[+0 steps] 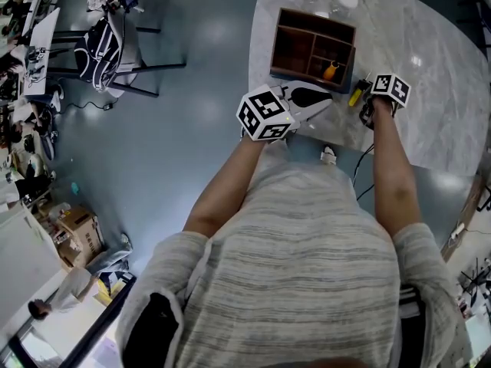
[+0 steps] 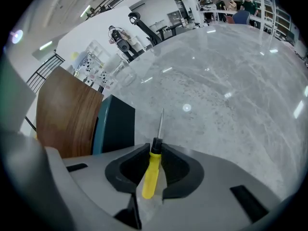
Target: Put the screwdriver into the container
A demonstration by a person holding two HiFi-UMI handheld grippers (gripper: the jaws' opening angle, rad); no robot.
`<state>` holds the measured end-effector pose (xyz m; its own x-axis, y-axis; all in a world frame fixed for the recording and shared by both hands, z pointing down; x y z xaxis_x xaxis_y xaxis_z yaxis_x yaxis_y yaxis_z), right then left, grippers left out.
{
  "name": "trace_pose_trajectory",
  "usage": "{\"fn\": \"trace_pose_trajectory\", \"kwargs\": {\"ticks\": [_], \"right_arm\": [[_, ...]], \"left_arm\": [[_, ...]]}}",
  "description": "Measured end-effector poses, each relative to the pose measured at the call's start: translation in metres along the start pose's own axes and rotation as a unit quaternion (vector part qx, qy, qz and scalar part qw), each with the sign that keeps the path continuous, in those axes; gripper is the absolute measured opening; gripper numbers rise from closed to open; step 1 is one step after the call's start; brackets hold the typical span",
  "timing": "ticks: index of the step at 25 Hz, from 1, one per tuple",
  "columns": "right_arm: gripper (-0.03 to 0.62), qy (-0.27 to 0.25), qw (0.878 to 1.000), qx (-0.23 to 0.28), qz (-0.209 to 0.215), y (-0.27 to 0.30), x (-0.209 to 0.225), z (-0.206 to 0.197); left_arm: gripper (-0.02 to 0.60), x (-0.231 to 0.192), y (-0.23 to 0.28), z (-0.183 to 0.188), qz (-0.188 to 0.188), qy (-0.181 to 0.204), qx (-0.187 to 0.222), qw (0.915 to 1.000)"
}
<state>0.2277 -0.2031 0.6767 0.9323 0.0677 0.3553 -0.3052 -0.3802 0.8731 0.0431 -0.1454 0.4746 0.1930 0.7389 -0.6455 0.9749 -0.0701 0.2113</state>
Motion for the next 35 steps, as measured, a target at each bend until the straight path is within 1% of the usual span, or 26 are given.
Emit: {"fn": "trace_pose_trajectory", "kwargs": {"ticks": [4,10,18,22,27,35], "right_arm": [[0.074,-0.006,1.0,0.017,0.008,-0.008,-0.001,0.004],[0.074,-0.037,0.998,0.053,0.013,-0.029,-0.008,0.016],[0.074,-0.059,0.991,0.116,0.034,-0.07,-0.029,0.036],[0.074,-0.083,0.983,0.157,0.046,-0.095,-0.047,0.051],[0.074,-0.105,0.97,0.208,0.07,-0.128,-0.076,0.07],[0.074,-0.156,0.947,0.263,0.097,-0.159,-0.122,0.088]], "left_arm": [[0.018,0.003,0.003,0.0,-0.001,0.003,-0.001,1.0],[0.018,0.009,0.006,0.002,-0.007,0.012,-0.001,0.9999],[0.018,0.023,0.007,0.007,-0.013,0.024,-0.001,0.9996],[0.018,0.027,0.006,0.007,-0.014,0.031,-0.001,0.9994],[0.018,0.032,0.005,0.006,-0.016,0.036,0.0,0.9992],[0.018,0.037,0.003,0.004,-0.017,0.042,0.001,0.999]]}}
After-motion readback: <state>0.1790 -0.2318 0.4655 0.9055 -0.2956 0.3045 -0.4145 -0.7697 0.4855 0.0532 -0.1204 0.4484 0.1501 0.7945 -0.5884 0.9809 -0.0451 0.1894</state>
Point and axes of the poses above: the fingertips, and each gripper's own axes: y forward along the fingers, x to its right, z out of its top, the point moved 2 cm from there along -y, backward along the fingers, and after that the axes turned 15 degrees about -y, right-handed, at the moved point
